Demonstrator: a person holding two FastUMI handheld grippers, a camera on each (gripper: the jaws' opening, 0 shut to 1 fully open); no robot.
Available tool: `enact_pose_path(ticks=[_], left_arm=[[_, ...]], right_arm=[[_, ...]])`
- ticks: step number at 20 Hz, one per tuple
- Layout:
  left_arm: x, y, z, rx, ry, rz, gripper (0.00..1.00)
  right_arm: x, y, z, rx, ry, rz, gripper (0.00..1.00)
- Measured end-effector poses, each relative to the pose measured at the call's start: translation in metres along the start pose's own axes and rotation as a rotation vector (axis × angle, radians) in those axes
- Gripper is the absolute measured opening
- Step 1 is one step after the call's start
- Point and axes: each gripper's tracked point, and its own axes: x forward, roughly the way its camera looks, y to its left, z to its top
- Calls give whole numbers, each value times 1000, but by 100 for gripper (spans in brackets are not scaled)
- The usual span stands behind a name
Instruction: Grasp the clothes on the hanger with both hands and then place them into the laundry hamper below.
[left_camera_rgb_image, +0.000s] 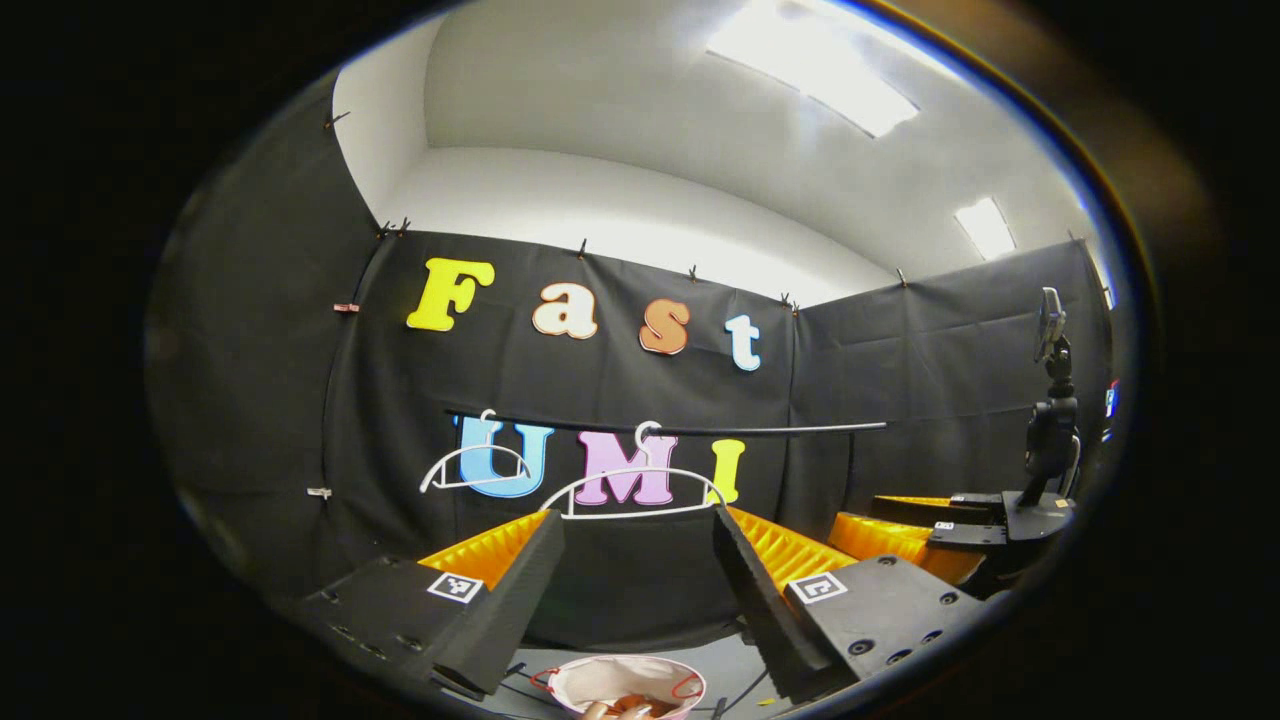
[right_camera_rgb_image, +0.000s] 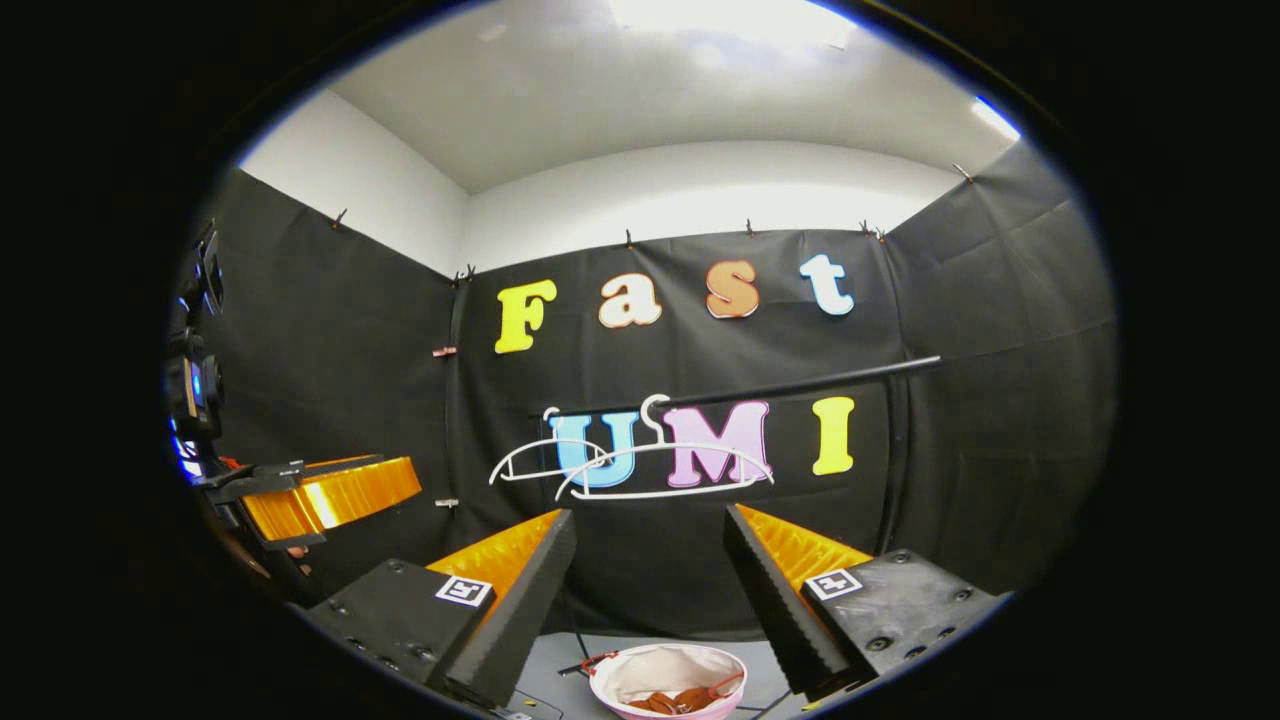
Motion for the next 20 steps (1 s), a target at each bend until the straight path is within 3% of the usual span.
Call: enact_pose_path(ticks=[3, 4, 6, 8, 9, 10, 11, 12, 13, 20], left_arm=[[2, -4, 5, 3, -24, 12, 95], [4, -4, 7, -2, -28, 26, 95], [9, -12, 11, -24, -32, 44, 95], [11, -23, 21, -30, -64, 49, 99], [12, -26, 20, -30, -69, 55, 95], [11, -30, 20, -28, -71, 58, 92], [11, -34, 18, -23, -71, 56, 95], [11, -38, 17, -18, -67, 55, 95], [9, -40, 14, -14, -58, 55, 95], [9, -47, 14, -21, -54, 54, 95]], right_arm=[[1, -12, 13, -6, -25, -3, 100], [2, -15, 17, -15, -29, 6, 92], [2, -21, 27, -13, -41, 30, 100], [1, -25, 38, 5, -68, 48, 98], [0, -30, 43, 12, -77, 49, 100], [-2, -34, 46, 15, -84, 50, 98], [-3, -37, 49, 20, -95, 52, 92], [-5, -39, 52, 29, -103, 51, 92], [-6, -40, 51, 39, -100, 55, 100], [-14, -45, 47, 26, -81, 58, 100]])
